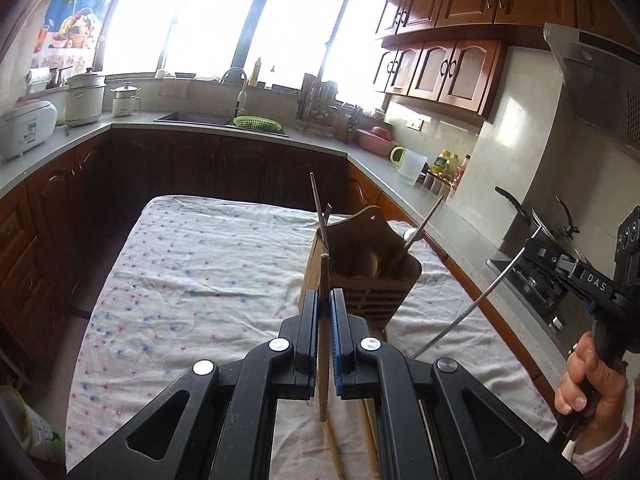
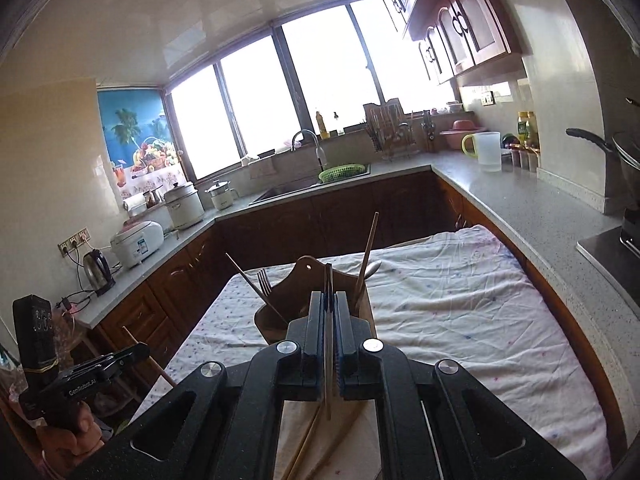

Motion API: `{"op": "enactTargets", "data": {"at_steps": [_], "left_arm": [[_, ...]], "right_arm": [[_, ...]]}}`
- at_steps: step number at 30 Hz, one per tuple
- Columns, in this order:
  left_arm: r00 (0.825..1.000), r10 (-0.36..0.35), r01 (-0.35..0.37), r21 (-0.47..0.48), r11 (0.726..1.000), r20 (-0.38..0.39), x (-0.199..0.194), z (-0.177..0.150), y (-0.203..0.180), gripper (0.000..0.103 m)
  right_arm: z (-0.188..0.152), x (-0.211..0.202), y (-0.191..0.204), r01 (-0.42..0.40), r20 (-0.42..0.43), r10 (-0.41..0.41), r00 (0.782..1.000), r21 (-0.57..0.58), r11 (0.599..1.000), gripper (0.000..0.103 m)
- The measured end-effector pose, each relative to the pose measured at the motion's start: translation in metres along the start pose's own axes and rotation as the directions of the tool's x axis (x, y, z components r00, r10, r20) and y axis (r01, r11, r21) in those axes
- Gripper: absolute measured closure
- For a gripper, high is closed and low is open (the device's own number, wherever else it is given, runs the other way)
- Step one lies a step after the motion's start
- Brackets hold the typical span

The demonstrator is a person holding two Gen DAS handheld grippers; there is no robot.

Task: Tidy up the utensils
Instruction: 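Lift the wooden chopstick with the left tool while the right tool carries the steel chopstick into the holder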

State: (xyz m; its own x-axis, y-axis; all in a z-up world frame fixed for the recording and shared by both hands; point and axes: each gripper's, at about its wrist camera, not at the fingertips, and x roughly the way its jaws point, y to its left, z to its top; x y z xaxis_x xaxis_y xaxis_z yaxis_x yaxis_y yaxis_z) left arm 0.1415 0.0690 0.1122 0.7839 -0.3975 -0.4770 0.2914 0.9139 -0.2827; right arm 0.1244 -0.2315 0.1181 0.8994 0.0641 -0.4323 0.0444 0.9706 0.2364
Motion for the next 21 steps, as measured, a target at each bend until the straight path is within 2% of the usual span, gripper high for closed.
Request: {"op": "enactTargets", "data": {"at_steps": [15,21], "left_arm": [[0.998,0.0,0.0,-0.001,1.0,0.063,0.013,0.029,-0.002,0.099],[0.991,-0.012,0.01,0.013,1.0,0.13,0.018,0.054,-0.008,0.099]], "right_arm": [[0.014,0.009,0.0,-0.008,0.029,0.007,1.0,0.006,1.0,0.099],[0.031,0.01,-0.001,-0.012,0.087,0.01,0.996,0.015,1.0,0.099]]}}
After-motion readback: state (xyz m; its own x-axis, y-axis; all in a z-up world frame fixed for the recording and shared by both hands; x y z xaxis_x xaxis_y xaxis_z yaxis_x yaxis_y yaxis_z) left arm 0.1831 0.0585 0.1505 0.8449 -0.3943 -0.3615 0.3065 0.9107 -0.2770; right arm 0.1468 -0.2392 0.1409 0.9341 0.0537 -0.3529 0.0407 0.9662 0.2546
